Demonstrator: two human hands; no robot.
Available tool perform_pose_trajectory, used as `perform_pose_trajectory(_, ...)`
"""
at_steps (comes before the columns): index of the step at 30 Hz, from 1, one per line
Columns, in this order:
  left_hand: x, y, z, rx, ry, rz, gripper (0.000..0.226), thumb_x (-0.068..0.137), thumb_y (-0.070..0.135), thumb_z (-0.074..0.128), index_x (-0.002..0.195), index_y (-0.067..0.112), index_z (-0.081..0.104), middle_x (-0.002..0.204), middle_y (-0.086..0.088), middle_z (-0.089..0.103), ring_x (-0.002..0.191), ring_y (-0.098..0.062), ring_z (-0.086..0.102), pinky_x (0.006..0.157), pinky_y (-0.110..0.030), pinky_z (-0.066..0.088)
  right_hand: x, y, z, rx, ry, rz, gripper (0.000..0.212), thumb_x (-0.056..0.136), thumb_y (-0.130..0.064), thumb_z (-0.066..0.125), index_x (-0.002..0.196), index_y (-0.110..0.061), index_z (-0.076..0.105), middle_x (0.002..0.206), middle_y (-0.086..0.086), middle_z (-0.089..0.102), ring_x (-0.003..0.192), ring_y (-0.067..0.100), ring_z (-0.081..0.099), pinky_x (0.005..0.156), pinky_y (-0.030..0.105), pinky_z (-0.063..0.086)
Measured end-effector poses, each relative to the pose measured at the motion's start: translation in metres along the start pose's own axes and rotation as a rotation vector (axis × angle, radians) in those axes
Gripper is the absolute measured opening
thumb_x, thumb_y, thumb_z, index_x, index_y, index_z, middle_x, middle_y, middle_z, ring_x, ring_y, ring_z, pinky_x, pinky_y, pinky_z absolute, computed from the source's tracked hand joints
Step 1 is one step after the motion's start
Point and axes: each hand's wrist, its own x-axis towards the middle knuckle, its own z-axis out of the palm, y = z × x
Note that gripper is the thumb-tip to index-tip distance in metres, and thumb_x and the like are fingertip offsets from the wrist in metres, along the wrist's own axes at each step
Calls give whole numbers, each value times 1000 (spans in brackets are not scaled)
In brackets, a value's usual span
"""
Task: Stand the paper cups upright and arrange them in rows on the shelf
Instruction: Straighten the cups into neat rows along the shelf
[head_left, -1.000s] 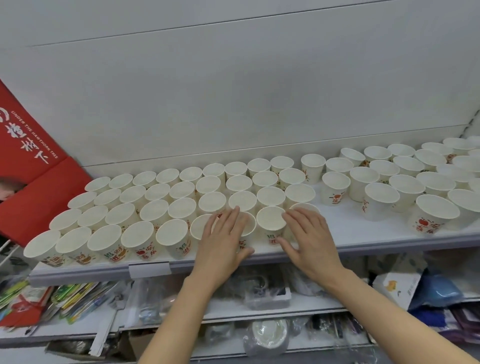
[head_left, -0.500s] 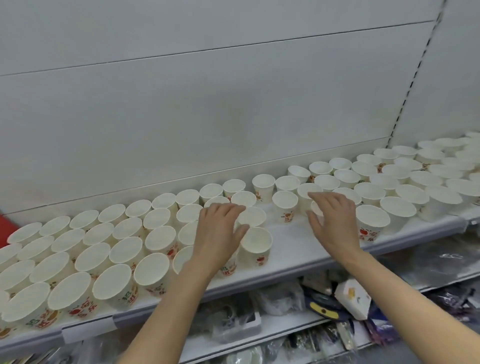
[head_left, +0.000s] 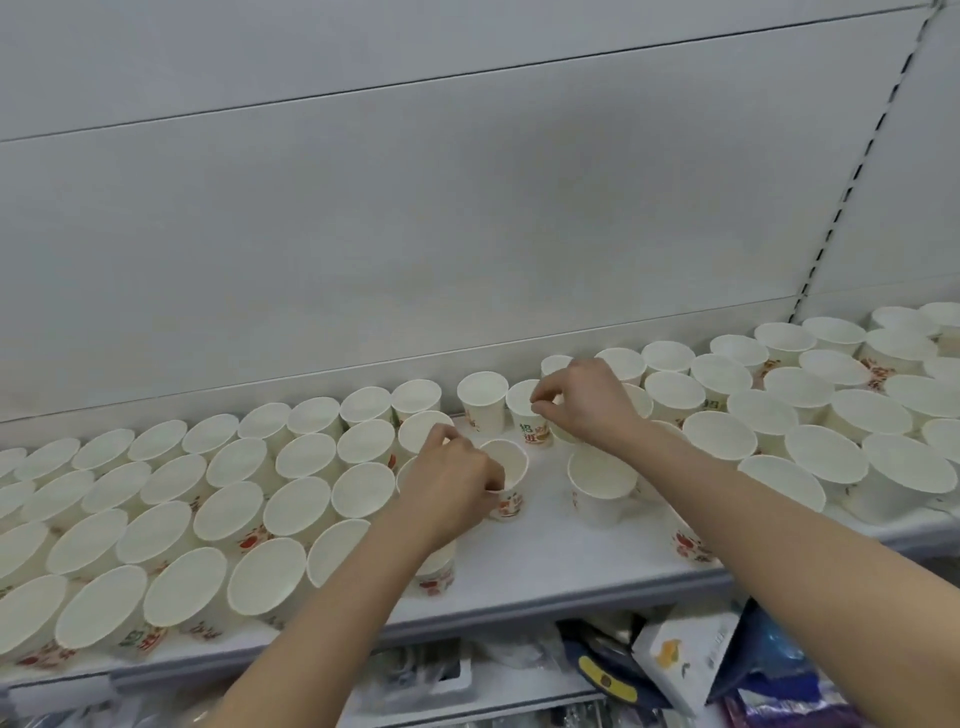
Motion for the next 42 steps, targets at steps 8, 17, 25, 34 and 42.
perform_pose_trajectory(8, 34, -30, -31, -304, 278, -188, 20, 82, 45, 69, 97, 32, 72, 97, 13, 72, 93, -12, 61, 88, -31, 38, 19, -9, 19, -261, -134, -71, 11, 78, -32, 64, 82, -27, 71, 81, -2, 68, 94, 22, 52, 85, 34, 30)
perform_pose_trajectory(17, 104, -36, 1, 86, 128, -189, 20, 85, 21, 58, 98, 31, 69, 92, 3, 72, 97, -19, 61, 88, -31, 26, 24, -12, 25, -262, -35, -67, 14, 81, -18, 61, 84, -20, 74, 79, 10, 69, 86, 31, 57, 78, 35, 33)
perform_pose_trajectory(25, 89, -72, -14, -87, -5, -169, 44, 70, 65, 68, 98, 31, 64, 96, 14, 67, 97, -11, 57, 92, -34, 29, 31, -9, 31, -323, -50, -53, 10, 80, -21, 62, 80, -18, 72, 77, 7, 66, 84, 29, 55, 74, 32, 27)
perform_pose_trajectory(34, 101, -51, -2, 61, -21, -128, 8, 77, 19, 61, 77, 22, 69, 68, 4, 61, 80, -21, 57, 79, -33, 20, 26, -4, 24, -286, -42, -43, 19, 77, -8, 57, 78, -23, 69, 75, 5, 63, 82, 26, 51, 70, 30, 19)
perform_pose_trajectory(42, 106, -56, 3, -4, 28, -96, 11, 72, 35, 69, 72, 25, 63, 77, 6, 67, 79, -16, 59, 89, -31, 24, 32, 8, 16, -215, -89, -17, 16, 77, -23, 64, 90, -28, 70, 88, 0, 66, 96, 23, 50, 80, 32, 31)
